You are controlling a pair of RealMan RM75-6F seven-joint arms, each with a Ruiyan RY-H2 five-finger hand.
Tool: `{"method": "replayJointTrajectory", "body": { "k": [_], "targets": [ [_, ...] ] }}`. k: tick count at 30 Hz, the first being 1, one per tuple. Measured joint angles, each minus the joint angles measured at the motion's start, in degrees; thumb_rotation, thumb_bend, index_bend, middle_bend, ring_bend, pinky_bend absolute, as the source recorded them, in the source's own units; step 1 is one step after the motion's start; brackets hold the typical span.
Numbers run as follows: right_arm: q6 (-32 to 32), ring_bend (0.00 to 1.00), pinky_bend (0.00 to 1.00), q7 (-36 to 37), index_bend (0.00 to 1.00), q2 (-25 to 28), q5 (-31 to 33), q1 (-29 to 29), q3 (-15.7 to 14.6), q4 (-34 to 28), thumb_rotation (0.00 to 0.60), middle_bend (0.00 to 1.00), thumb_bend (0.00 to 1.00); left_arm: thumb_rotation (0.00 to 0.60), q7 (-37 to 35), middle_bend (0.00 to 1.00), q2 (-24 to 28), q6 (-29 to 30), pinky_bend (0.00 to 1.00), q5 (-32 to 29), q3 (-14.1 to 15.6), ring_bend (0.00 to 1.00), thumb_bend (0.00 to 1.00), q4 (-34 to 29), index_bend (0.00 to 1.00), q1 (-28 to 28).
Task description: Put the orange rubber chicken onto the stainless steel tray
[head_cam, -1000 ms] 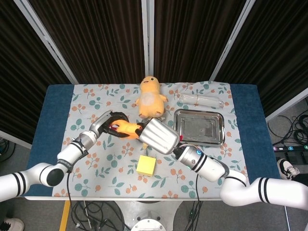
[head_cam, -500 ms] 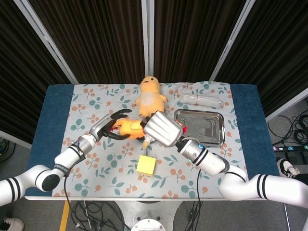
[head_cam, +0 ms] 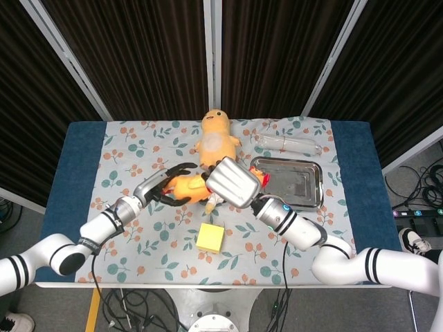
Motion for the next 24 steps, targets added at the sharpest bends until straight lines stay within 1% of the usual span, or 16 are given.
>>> {"method": "replayJointTrajectory", "body": {
  "k": [1, 4, 5, 6, 8, 10, 12, 14, 17, 20, 24],
  "targets": [
    [0.1, 0.75, 1.00, 0.0, 0.98, -0.1, -0.1, 0.0, 0.0, 0.0, 0.600, 0.78, 0.21, 0.600, -0.6, 0.15, 0.0, -0.2, 0.29, 0.7, 0.1, 0.11, 0.31, 0.2, 0.19, -0.1],
    [0.2, 0.75, 1.00, 0.3, 0.98, -0.3, -0.2, 0.1, -0.1, 0.1, 0.600, 0.78, 0.21, 0.600, -1.2, 0.26, -0.2, 0.0, 0.33, 1.1, 0.3, 0.19, 0.30, 1.2, 0.31, -0.4],
    [0.2, 0.75, 1.00, 0.3, 0.98, -0.3, -0.2, 0.1, -0.1, 0.2, 0.600, 0.78, 0.21, 0.600, -1.4, 0.31, -0.4, 0.0, 0.37, 0.8, 0.4, 0.25, 0.31, 1.4, 0.37, -0.5],
    [0.1, 0.75, 1.00, 0.3, 0.98, -0.3, -0.1, 0.2, -0.1, 0.2, 0.600, 0.78, 0.21, 0.600, -1.6, 0.35, -0.4, 0.0, 0.40, 0.6, 0.5, 0.28, 0.31, 1.5, 0.40, -0.6],
    [0.1, 0.75, 1.00, 0.4, 0.98, -0.3, -0.1, 0.2, -0.1, 0.3, 0.600, 0.78, 0.21, 0.600, -1.6, 0.46, -0.6, 0.0, 0.47, 0.0, 0.7, 0.39, 0.33, 1.9, 0.50, -0.9],
    [0.2, 0.75, 1.00, 0.6, 0.98, -0.3, -0.1, 0.2, -0.1, 0.3, 0.600, 0.78, 0.21, 0.600, -1.2, 0.54, -0.8, 0.0, 0.55, -0.4, 1.0, 0.47, 0.36, 2.2, 0.57, -1.2],
    [0.3, 0.75, 1.00, 0.8, 0.98, -0.3, -0.1, 0.1, -0.2, 0.3, 0.600, 0.78, 0.21, 0.600, -0.9, 0.62, -1.0, 0.1, 0.64, -0.8, 1.3, 0.55, 0.41, 2.4, 0.63, -1.3],
    [0.3, 0.75, 1.00, 1.1, 0.98, -0.3, -0.2, 0.1, -0.3, 0.3, 0.600, 0.78, 0.21, 0.600, -0.5, 0.71, -1.4, 0.5, 0.78, -1.5, 1.5, 0.65, 0.50, 2.7, 0.70, -1.4],
    [0.3, 0.75, 1.00, 1.4, 0.98, -0.2, -0.4, 0.0, -0.5, 0.3, 0.600, 0.78, 0.21, 0.600, 0.5, 0.79, -2.0, 1.2, 0.92, -3.1, 1.8, 0.75, 0.57, 3.2, 0.77, -1.4],
    [0.4, 0.75, 1.00, 1.7, 0.98, -0.1, -0.6, -0.1, -0.6, 0.0, 0.600, 0.78, 0.21, 0.600, 1.9, 0.85, -2.7, 2.0, 0.97, -5.3, 1.9, 0.81, 0.61, 3.8, 0.83, -1.5],
    [0.6, 0.75, 1.00, 2.2, 0.98, 0.1, -1.1, -0.3, -0.8, -0.8, 0.600, 0.78, 0.21, 0.600, 4.1, 0.90, -3.2, 2.4, 0.99, -8.4, 2.1, 0.85, 0.66, 4.4, 0.86, -1.8]
  ]
}}
